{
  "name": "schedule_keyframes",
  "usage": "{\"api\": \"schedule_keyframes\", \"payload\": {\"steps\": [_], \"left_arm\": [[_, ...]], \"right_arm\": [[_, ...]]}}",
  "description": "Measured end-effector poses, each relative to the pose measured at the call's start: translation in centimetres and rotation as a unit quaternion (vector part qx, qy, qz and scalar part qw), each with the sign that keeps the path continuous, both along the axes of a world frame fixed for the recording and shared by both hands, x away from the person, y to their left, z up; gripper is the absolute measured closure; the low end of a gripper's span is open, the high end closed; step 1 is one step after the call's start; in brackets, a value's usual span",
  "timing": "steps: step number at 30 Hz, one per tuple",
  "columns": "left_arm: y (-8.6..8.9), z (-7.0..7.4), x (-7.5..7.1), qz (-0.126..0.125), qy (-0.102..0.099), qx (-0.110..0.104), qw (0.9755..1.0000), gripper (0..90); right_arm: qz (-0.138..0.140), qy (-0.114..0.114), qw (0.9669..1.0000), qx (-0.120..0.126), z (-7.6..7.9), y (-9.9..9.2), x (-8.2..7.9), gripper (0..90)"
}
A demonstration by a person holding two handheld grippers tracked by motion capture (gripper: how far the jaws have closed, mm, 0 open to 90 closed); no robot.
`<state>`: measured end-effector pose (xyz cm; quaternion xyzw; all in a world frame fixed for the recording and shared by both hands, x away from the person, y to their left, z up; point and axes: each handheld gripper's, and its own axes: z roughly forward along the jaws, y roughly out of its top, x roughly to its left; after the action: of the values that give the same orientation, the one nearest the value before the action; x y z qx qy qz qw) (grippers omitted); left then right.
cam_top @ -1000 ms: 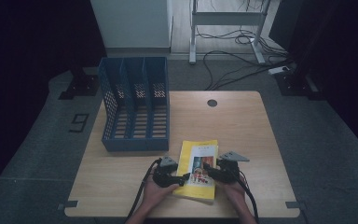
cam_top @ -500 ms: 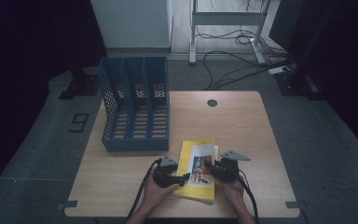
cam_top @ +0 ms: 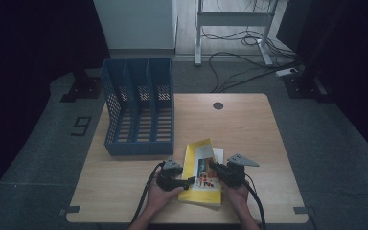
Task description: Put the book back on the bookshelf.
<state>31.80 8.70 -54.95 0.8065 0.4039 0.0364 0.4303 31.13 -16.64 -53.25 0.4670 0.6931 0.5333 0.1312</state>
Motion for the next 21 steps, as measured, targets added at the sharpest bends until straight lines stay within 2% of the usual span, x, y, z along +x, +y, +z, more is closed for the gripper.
{"api": "schedule_keyframes", "payload": {"steps": [8, 13, 17, 21], "left_arm": [[0.2, 0.0, 0.2, -0.002, 0.008, -0.011, 0.9999, 26.9], [0.5, -0.1, 0.6, -0.001, 0.023, -0.036, 0.9991, 23.8], [0.5, -0.2, 0.7, -0.001, 0.024, -0.041, 0.9989, 23.4], [0.4, -0.3, 0.7, 0.0, 0.031, -0.055, 0.998, 22.0]], "right_arm": [[0.003, -0.022, 0.9997, -0.005, 0.5, 0.2, -0.4, 87.9], [0.011, -0.035, 0.9993, 0.011, 1.0, 0.0, -0.6, 88.0], [0.011, -0.039, 0.9991, 0.009, 1.2, 0.1, -0.8, 88.0], [0.015, -0.046, 0.9988, 0.01, 1.4, 0.2, -1.0, 88.0]]}}
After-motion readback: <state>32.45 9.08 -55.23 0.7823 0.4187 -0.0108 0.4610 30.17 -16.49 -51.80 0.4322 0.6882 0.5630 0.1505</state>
